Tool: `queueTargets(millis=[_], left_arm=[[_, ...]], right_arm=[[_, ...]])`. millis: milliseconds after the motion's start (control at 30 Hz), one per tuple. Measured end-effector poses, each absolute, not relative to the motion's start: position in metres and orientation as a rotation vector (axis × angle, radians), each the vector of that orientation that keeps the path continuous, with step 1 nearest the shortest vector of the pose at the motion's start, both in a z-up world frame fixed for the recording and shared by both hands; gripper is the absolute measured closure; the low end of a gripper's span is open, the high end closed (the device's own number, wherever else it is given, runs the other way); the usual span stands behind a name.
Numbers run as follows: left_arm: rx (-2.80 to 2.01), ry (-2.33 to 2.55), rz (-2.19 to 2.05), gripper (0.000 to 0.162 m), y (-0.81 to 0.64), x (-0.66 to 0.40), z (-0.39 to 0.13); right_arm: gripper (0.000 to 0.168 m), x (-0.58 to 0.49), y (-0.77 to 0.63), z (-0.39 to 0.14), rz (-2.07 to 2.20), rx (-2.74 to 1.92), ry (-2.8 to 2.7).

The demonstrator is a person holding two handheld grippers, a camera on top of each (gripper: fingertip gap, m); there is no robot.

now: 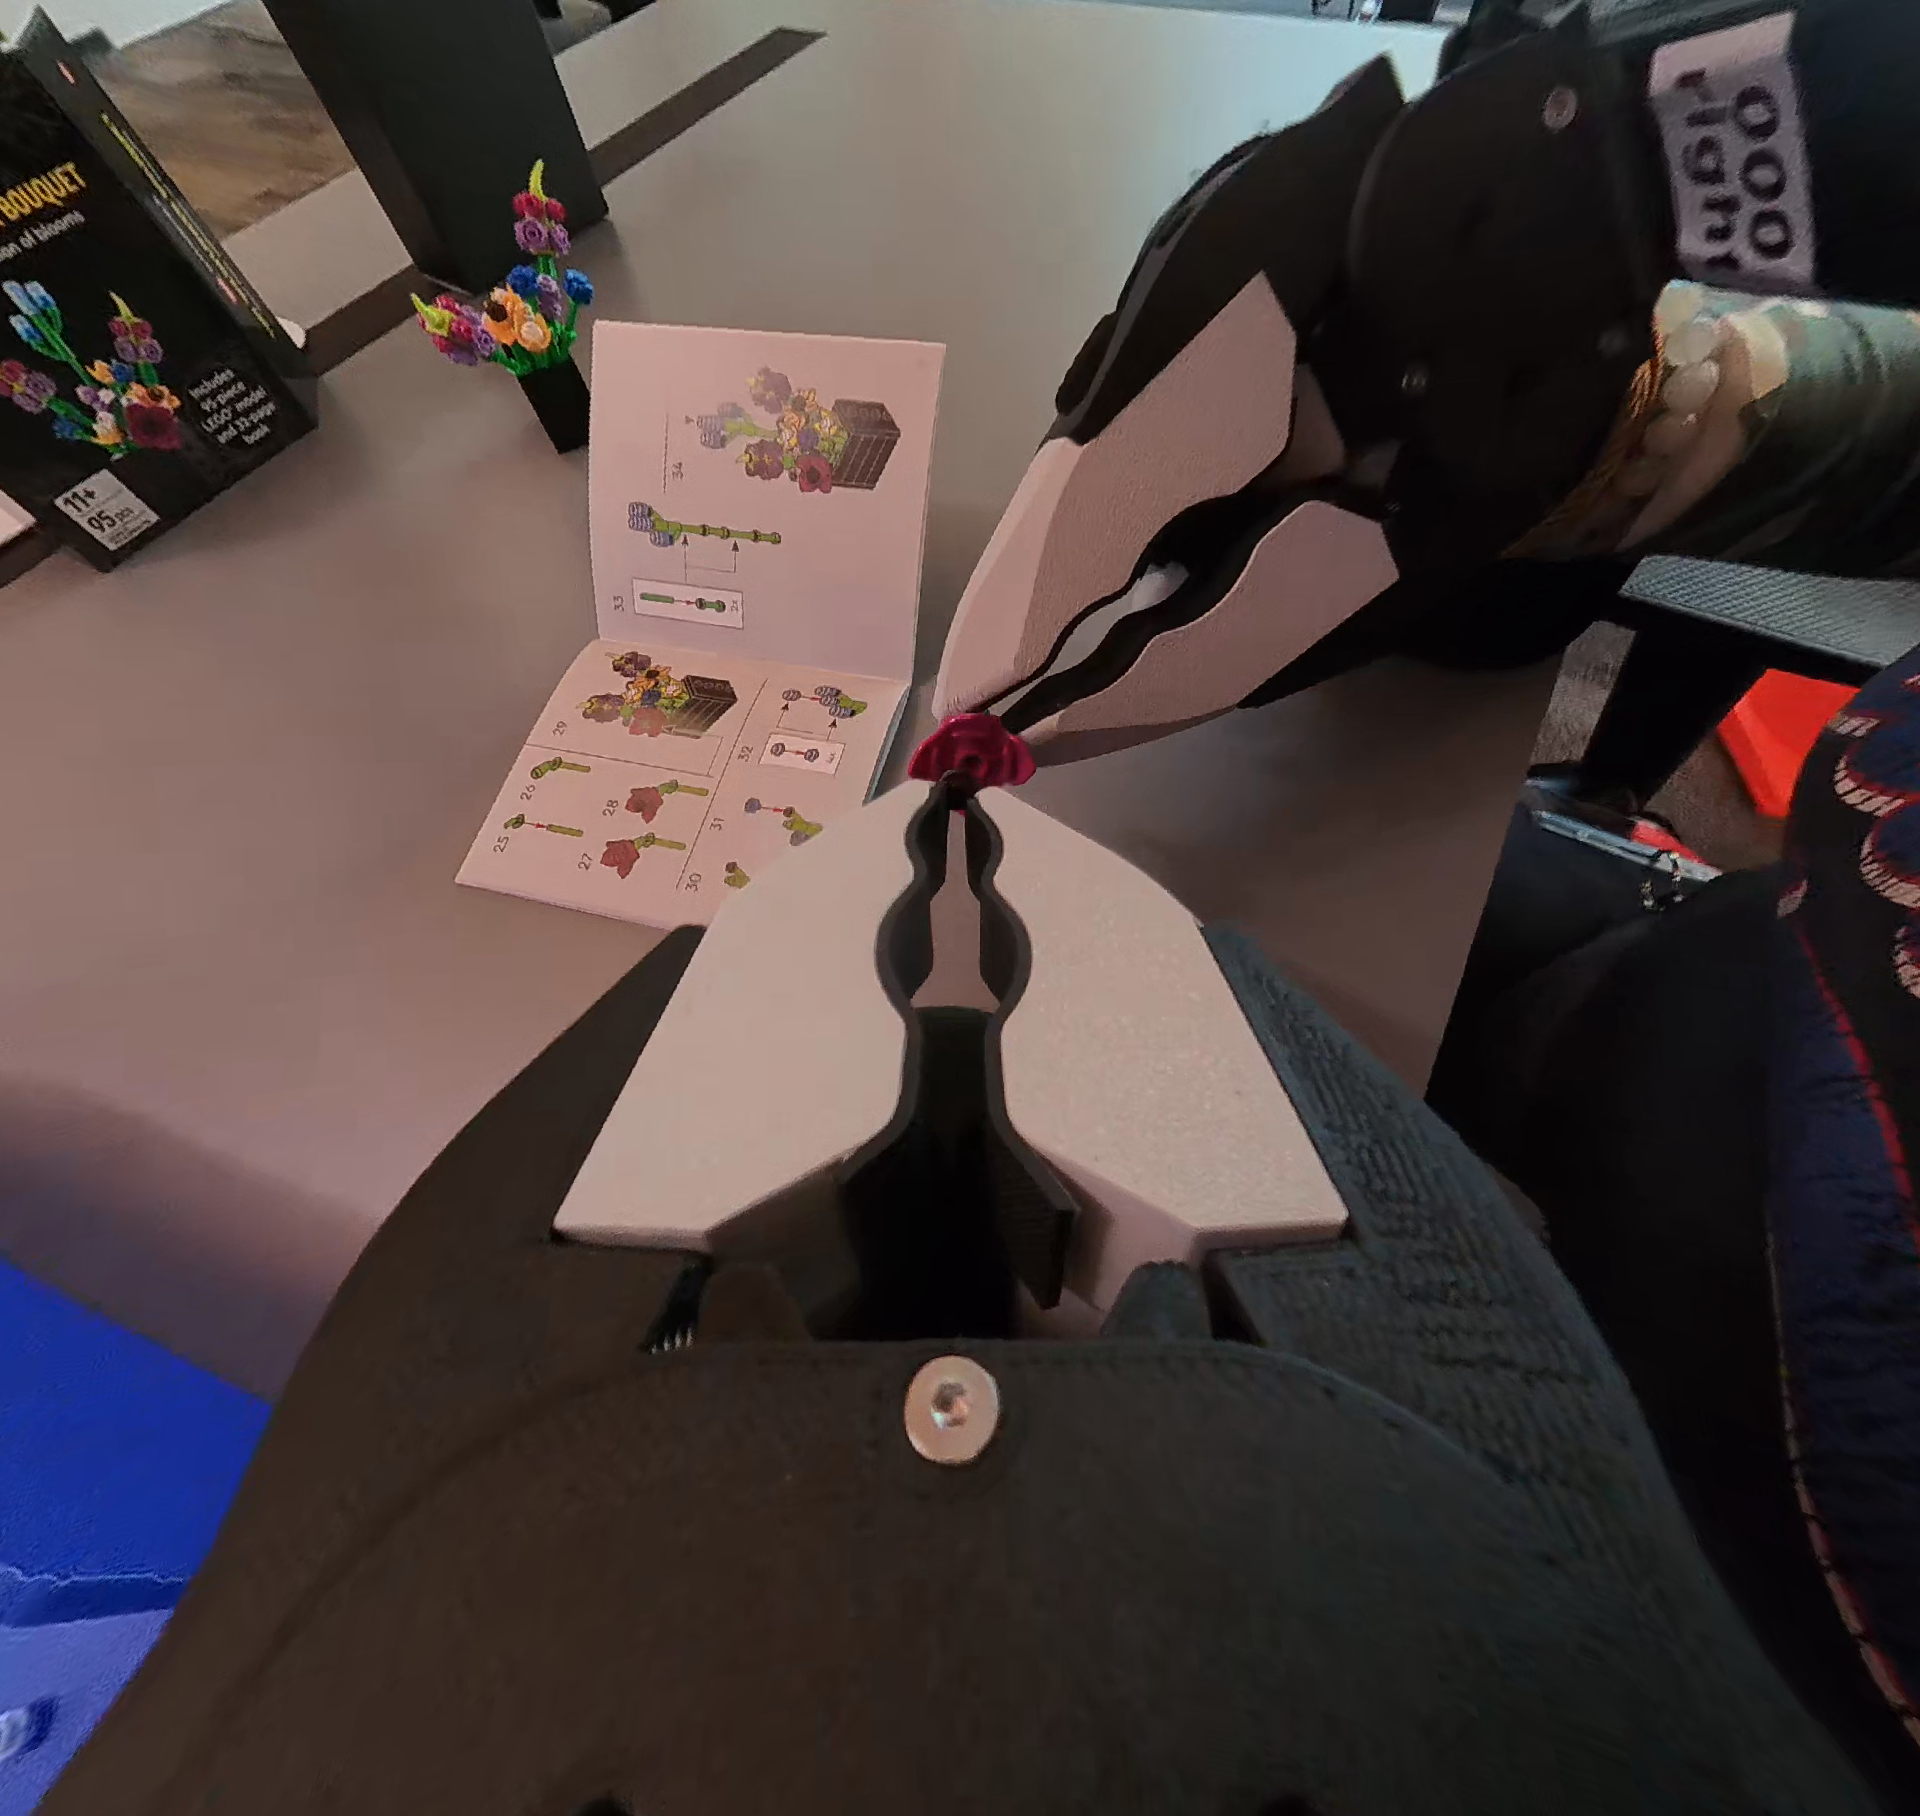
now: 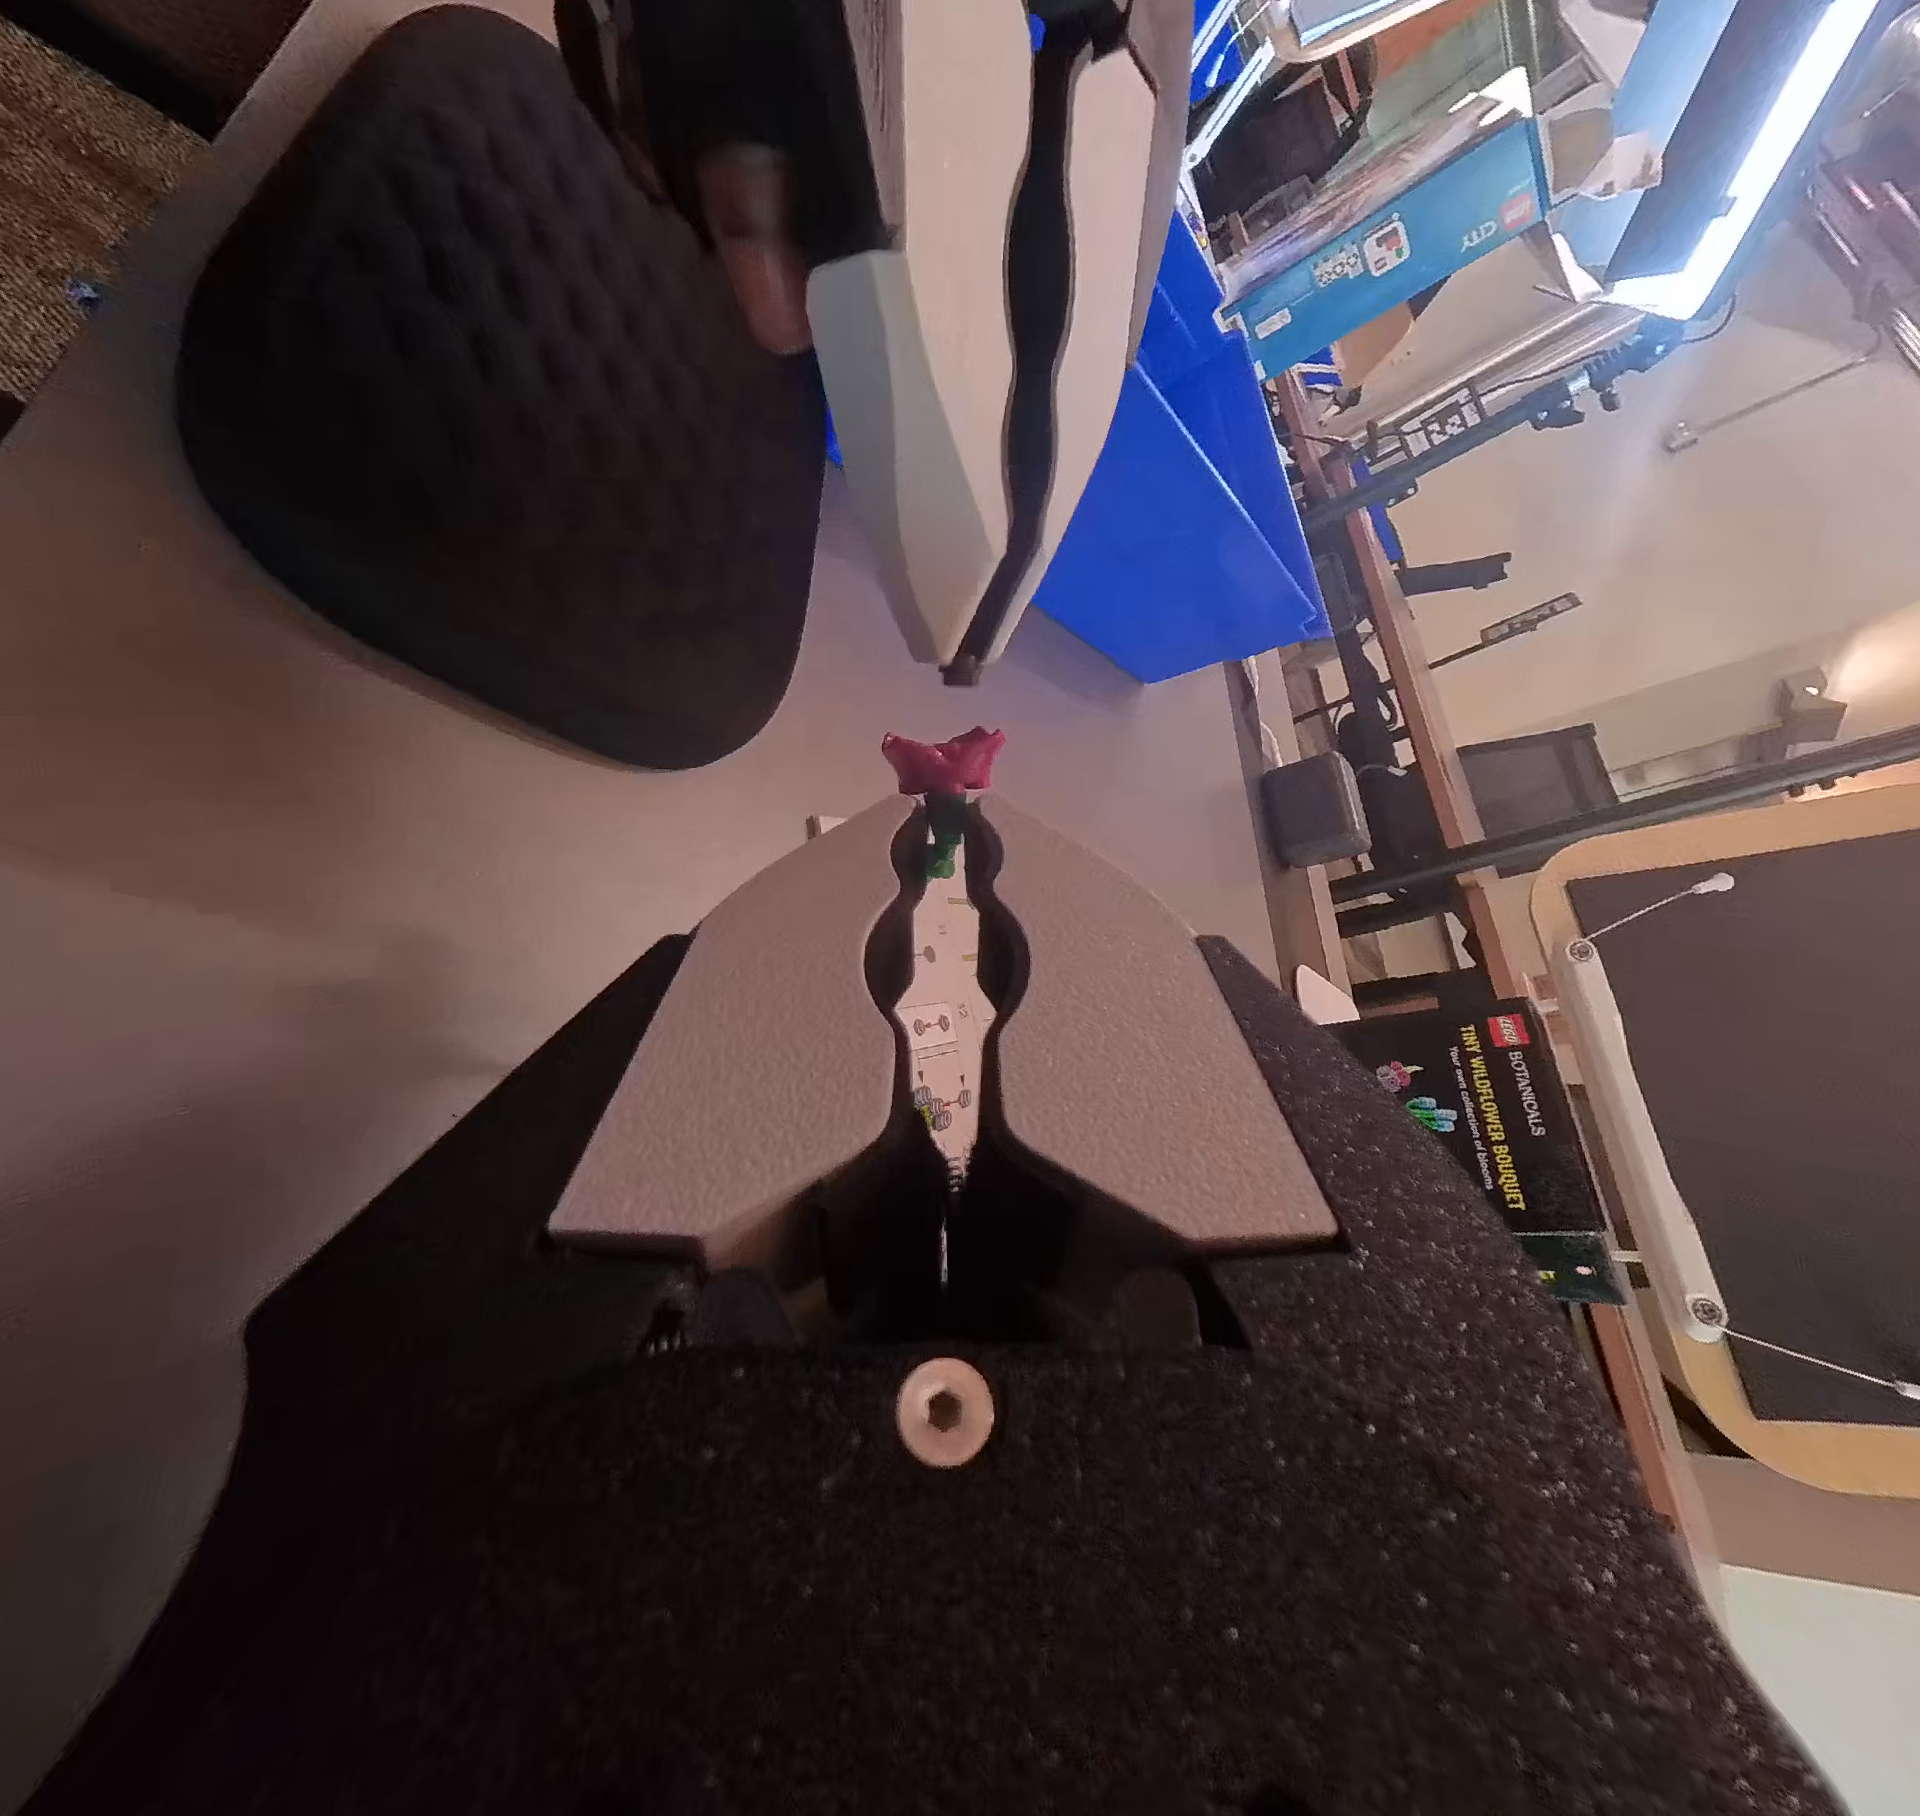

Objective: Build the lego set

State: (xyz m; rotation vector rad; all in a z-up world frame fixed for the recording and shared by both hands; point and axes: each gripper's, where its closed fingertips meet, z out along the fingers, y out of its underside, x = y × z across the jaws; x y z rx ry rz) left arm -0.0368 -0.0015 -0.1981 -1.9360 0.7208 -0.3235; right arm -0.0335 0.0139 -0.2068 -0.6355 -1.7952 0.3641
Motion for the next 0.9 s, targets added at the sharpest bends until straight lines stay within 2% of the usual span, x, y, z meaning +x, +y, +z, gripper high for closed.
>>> queueTargets(millis=[900], left_arm=[[-2.000,0.747,-0.323,0.158,0.002,-0.033,-0.211]], right_arm=[[0.162,-0.036,0.012,-0.212,0.354,-0.631,-1.809]])
